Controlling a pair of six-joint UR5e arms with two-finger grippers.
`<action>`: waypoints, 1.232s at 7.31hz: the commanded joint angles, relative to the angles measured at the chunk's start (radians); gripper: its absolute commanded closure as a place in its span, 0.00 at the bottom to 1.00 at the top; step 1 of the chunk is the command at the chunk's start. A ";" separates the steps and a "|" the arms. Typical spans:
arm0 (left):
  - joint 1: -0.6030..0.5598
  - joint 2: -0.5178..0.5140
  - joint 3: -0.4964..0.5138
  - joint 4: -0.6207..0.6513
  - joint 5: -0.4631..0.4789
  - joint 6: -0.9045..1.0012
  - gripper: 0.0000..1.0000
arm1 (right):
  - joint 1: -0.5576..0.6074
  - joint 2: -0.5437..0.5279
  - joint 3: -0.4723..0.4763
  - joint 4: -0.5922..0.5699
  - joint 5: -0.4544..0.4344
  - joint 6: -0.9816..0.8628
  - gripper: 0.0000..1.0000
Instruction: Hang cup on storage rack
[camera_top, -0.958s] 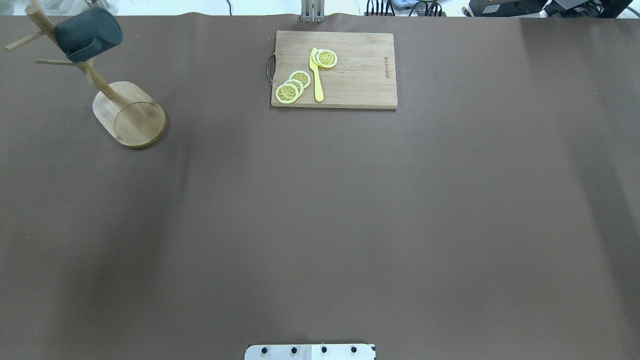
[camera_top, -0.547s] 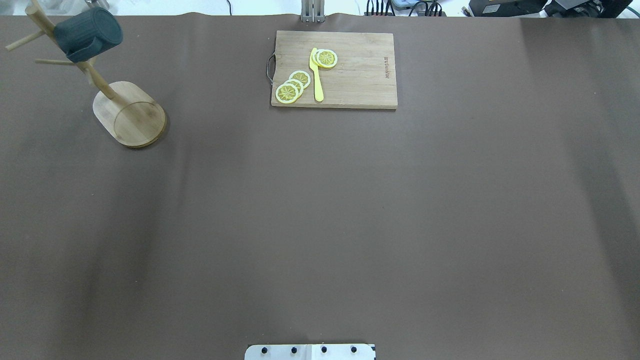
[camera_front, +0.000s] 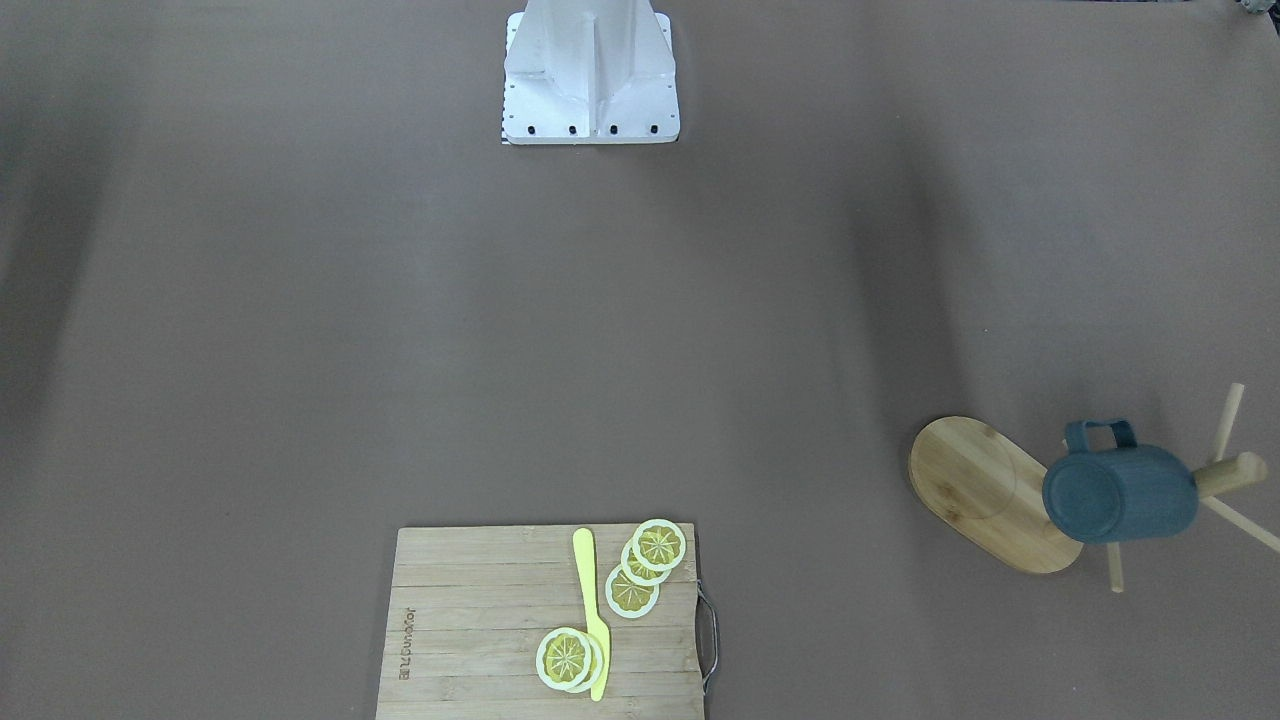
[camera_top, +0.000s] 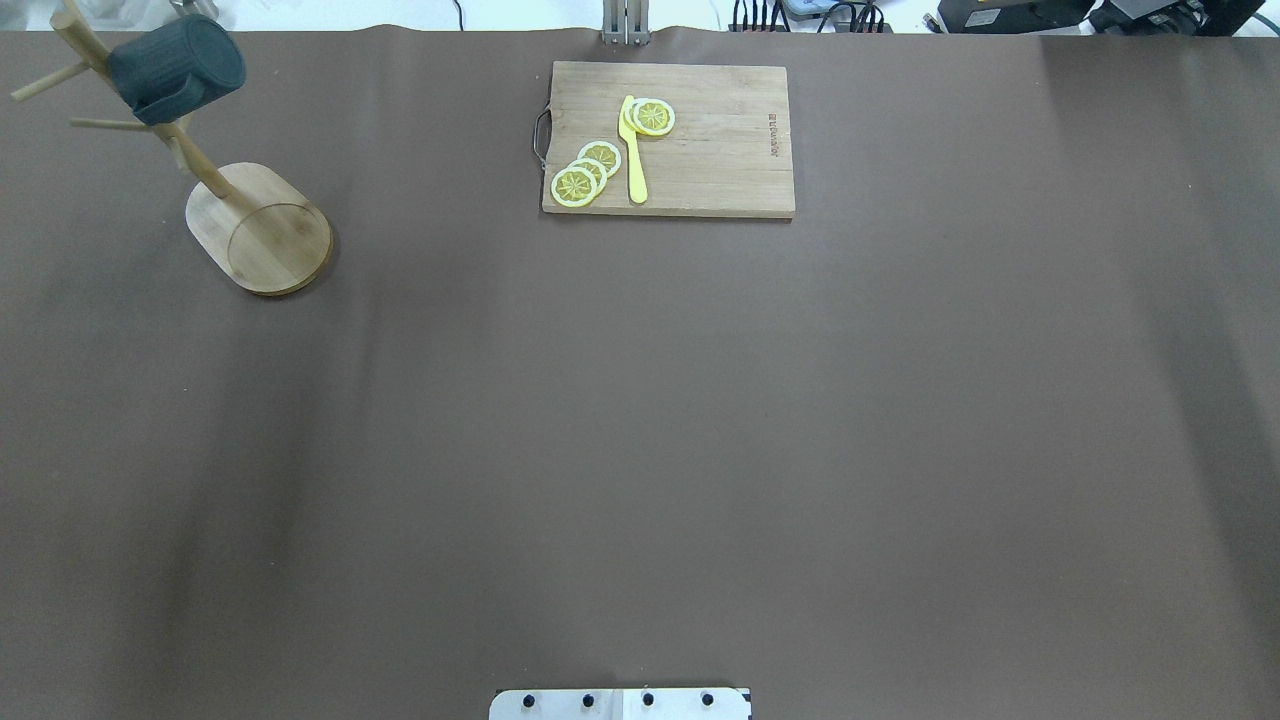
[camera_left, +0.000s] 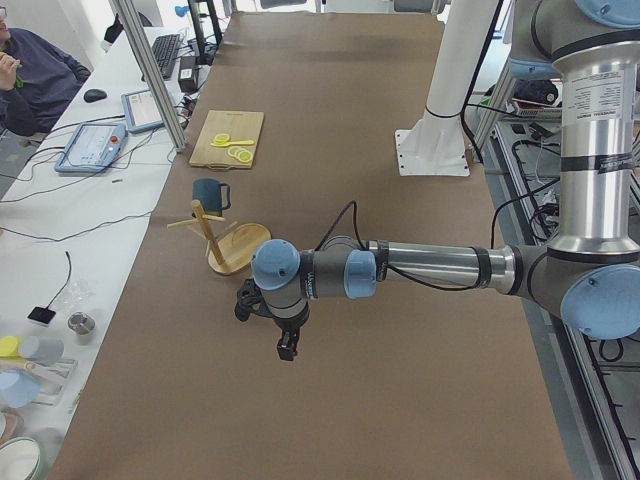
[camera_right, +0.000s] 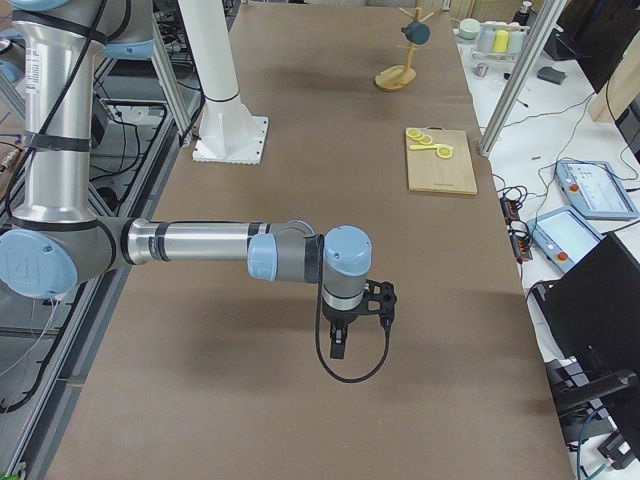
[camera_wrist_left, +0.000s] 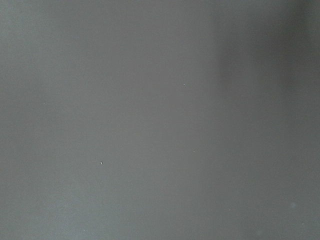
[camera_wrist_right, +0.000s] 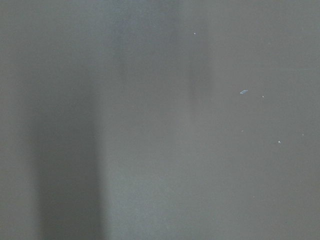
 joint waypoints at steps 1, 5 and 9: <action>0.002 0.005 -0.022 -0.015 -0.004 0.002 0.01 | 0.000 -0.003 0.000 0.000 0.001 0.000 0.00; 0.002 0.011 -0.019 -0.141 -0.001 -0.005 0.01 | 0.000 -0.005 0.000 0.000 0.001 0.002 0.00; -0.001 0.042 -0.019 -0.141 0.005 0.001 0.01 | 0.000 -0.003 0.007 0.002 -0.003 -0.001 0.00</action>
